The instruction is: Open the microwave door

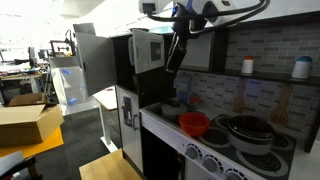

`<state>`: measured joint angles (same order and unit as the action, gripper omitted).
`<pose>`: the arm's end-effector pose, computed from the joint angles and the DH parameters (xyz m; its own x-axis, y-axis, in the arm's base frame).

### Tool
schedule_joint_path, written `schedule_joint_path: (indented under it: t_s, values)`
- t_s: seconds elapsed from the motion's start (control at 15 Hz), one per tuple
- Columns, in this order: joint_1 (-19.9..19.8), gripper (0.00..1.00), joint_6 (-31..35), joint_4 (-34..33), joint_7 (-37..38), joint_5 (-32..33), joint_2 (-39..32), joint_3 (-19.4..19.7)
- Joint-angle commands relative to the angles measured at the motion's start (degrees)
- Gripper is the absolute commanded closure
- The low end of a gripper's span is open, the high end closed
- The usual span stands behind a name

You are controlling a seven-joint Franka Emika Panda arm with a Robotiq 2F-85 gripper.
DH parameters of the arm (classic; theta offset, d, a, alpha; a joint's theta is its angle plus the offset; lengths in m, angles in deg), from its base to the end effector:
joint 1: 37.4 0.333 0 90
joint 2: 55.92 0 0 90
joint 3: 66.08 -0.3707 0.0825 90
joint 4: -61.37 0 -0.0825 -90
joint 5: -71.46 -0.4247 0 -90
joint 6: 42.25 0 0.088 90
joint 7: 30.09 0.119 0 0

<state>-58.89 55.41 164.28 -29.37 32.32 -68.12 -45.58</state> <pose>0.5260 -0.3643 0.4571 0.6270 -0.7129 -0.3140 -0.7441 -0.4289 -0.5121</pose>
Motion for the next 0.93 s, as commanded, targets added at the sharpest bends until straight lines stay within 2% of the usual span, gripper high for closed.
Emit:
schedule_joint_path:
  t_s: [0.0, 0.13, 0.53, 0.87]
  values:
    - [-1.2, 0.00, -5.0, -6.7, -6.8, 4.9, -3.8, -1.3]
    - [-0.3, 0.00, -4.3, -6.8, -9.8, 8.7, -3.1, -2.2]
    - [2.1, 0.00, -1.0, -0.9, -17.2, 21.9, 2.5, -4.6]
    - [2.9, 0.00, 0.8, 5.2, -19.7, 27.4, 7.3, -4.7]
